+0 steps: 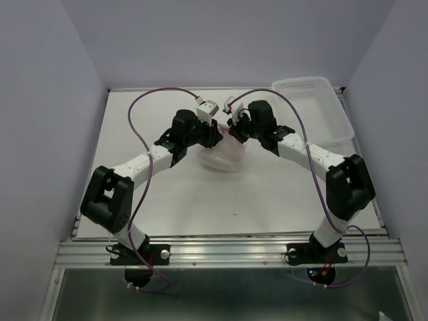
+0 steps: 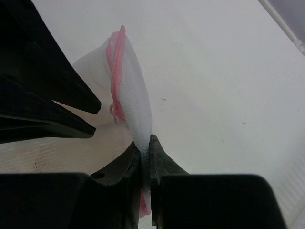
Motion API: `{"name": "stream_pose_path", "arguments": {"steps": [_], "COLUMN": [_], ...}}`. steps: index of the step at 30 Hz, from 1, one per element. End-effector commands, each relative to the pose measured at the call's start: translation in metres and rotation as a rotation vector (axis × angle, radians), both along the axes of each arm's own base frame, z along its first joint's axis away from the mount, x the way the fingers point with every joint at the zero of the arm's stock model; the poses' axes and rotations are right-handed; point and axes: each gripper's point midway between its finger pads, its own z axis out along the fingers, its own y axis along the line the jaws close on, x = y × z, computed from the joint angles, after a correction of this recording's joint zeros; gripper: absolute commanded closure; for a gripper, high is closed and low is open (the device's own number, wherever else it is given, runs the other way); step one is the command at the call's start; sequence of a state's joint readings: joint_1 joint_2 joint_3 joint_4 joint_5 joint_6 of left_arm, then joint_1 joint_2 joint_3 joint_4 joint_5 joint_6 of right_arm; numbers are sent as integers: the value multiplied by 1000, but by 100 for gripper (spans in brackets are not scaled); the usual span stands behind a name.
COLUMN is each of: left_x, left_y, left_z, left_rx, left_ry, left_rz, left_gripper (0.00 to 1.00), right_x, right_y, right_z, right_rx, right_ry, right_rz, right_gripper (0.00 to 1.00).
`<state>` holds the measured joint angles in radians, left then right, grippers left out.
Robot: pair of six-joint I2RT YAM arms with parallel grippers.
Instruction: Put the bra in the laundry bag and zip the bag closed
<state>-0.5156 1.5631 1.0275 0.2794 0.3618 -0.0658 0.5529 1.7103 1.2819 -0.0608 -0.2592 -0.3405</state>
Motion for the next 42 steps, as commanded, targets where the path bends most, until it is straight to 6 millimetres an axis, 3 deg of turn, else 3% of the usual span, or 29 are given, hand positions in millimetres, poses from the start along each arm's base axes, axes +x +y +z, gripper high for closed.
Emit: {"name": "stream_pose_path", "arguments": {"steps": [1,20,24,29,38,42], "left_x": [9,27,23,24,23,21], "left_y": [-22,0,-12,-23,-23,-19], "left_z": [40,38,53,46,47,45], "left_rx": [-72,-4,-52,-47,-44,-36], "left_ry": [-123,-147,-184,-181,-180,-177], "left_rz": [-95,27,-43,-113,-115,-101], "left_gripper": [66,61,62,62,88,90], "right_x": [0,-4,-5,-5,-5,-4], "right_y": [10,11,13,12,11,11], "right_z": [27,33,32,32,34,34], "right_rx": [49,60,66,64,66,64], "right_ry": [-43,-50,-41,-42,-46,-45], "right_rz": [30,46,55,53,48,45], "right_gripper": [91,91,91,91,91,91]}}
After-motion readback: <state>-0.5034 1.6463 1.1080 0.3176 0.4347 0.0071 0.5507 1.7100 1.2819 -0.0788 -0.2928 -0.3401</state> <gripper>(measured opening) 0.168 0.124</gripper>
